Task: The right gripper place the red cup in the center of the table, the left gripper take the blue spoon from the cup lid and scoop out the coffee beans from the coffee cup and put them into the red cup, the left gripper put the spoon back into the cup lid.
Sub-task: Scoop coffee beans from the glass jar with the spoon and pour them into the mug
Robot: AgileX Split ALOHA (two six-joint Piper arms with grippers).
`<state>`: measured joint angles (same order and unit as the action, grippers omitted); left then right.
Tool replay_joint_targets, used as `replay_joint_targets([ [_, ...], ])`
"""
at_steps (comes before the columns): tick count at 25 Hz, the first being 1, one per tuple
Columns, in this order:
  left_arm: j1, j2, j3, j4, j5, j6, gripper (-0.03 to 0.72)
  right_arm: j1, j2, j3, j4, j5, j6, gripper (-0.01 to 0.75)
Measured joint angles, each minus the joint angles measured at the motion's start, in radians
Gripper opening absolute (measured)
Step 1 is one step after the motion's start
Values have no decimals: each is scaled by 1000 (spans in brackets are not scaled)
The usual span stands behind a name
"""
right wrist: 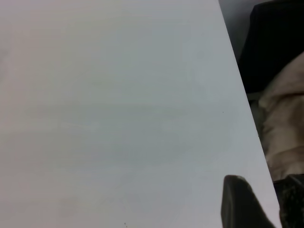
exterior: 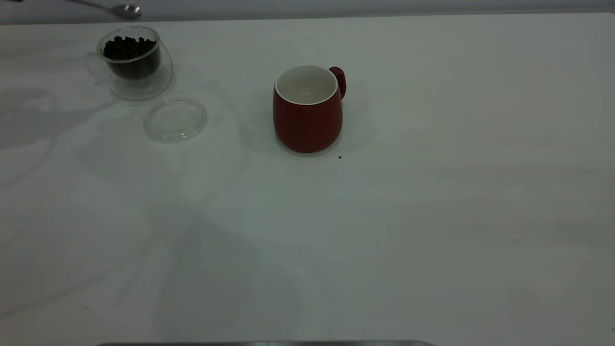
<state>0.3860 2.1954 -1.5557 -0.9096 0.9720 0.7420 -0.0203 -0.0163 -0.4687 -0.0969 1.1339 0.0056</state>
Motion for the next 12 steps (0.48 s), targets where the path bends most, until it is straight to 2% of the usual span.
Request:
replay_joint_targets([
  [5,1,10,-8,61,-28,-35,123,0,0,0,0,0,1,244],
  [12,1,77,-8,33,-75,-49,123,0,0,0,0,0,0,244],
])
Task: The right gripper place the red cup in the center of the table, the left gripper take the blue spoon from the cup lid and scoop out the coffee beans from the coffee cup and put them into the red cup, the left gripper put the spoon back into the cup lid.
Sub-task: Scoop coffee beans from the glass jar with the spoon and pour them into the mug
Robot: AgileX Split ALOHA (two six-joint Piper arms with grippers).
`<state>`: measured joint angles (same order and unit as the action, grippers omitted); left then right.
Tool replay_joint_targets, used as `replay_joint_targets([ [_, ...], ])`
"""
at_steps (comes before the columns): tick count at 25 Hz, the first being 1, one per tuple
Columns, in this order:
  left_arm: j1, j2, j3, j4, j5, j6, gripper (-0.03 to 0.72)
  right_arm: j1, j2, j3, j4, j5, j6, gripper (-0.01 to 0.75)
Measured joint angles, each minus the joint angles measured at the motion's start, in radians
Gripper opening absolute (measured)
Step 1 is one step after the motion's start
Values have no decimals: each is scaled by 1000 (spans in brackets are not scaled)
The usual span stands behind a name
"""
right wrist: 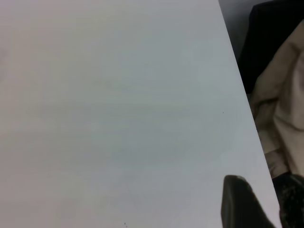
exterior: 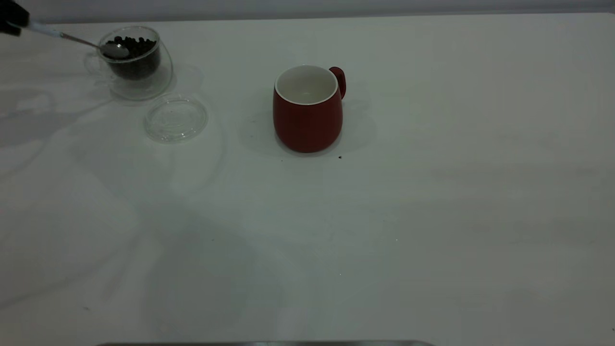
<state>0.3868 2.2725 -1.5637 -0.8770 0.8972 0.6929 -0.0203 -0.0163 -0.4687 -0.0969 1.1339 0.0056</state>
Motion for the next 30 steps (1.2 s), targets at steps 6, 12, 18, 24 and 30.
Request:
replay_joint_targets([
  [6,0,53,0,-84,-20,52,123,0,0,0,0,0,0,244],
  [12,10,82,-1,-149,-20,134,123,0,0,0,0,0,0,244],
  [18,102,86,-1,-248,41,191,123,0,0,0,0,0,0,244],
  [24,145,128,-1,-255,113,209,123,0,0,0,0,0,0,244],
  [30,140,159,-1,-288,133,282,123,0,0,0,0,0,0,244],
])
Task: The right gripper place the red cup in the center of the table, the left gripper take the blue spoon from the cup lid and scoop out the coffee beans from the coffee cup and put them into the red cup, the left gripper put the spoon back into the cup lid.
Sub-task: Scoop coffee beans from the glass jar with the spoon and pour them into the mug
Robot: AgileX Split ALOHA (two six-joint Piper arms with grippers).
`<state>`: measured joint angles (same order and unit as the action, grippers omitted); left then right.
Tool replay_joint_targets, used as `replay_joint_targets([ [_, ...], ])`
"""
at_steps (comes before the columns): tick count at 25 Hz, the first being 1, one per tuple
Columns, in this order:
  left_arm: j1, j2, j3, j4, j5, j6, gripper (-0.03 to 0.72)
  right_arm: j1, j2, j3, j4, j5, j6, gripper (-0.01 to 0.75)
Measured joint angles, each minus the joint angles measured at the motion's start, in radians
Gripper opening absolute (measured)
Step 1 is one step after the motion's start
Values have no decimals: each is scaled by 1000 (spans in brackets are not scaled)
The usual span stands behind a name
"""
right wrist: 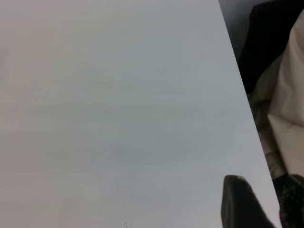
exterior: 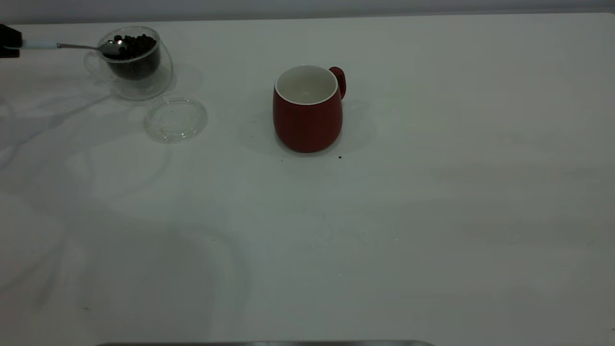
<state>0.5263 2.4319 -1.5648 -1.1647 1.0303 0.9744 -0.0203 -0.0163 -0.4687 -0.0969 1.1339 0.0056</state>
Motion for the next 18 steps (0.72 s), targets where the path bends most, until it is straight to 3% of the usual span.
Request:
replay_joint_targets([
  [18,0,102,-1,-136,23,47,123,0,0,0,0,0,0,244],
])
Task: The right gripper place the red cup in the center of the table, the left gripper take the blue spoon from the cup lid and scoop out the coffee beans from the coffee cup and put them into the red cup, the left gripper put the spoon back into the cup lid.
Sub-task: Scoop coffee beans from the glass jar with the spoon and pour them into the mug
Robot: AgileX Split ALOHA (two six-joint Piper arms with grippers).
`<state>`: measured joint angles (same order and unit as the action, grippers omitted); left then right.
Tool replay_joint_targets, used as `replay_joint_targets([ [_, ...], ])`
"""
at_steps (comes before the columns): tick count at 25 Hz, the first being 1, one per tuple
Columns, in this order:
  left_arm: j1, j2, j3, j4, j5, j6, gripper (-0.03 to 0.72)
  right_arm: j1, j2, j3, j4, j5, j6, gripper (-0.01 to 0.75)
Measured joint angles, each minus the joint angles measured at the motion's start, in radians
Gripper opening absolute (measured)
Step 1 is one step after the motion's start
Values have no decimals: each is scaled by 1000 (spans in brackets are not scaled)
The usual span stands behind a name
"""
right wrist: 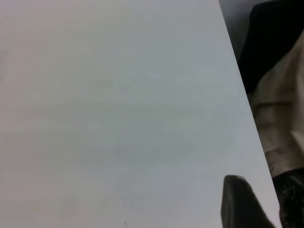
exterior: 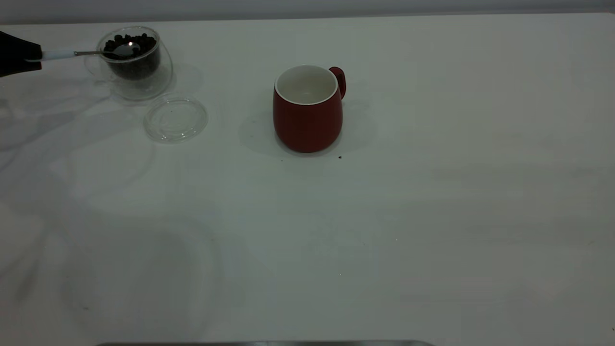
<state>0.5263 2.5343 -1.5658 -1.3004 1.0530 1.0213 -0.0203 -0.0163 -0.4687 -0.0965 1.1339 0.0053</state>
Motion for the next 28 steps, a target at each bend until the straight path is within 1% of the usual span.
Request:
replay_joint_targets([
  [15,-1,0,-1,-4,-13,-45,122,0,0,0,1,0,1,244],
  [28,-1,0,-1,34,21,-75,122,0,0,0,1,0,1,243],
])
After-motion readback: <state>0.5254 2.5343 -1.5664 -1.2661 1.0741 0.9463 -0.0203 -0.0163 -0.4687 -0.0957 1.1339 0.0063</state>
